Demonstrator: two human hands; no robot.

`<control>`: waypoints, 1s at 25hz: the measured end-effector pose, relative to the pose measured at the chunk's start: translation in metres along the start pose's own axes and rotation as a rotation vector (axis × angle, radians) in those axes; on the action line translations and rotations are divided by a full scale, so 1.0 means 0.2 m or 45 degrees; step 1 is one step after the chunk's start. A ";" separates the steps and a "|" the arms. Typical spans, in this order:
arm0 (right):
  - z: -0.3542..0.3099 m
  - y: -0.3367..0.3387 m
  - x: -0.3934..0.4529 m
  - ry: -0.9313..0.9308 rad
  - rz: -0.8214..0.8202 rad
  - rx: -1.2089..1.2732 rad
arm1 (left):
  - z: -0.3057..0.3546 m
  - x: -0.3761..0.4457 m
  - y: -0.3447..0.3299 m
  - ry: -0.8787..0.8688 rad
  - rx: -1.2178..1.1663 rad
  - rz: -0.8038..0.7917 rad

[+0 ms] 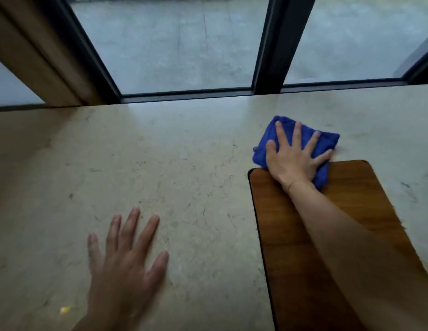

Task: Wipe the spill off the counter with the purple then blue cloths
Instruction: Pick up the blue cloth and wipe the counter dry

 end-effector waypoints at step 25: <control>0.70 -0.27 -2.35 0.640 0.094 -0.303 | -0.14 -0.20 0.10 -0.168 -0.069 -0.178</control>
Point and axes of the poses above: each hand's wrist, its own x-axis towards the middle knuckle, its own y-axis out of the back of the hand, z = x × y, the point moved 3 cm from there along x, towards the middle knuckle, and after that the axes turned 5 degrees about -x, right-handed, at the moved point
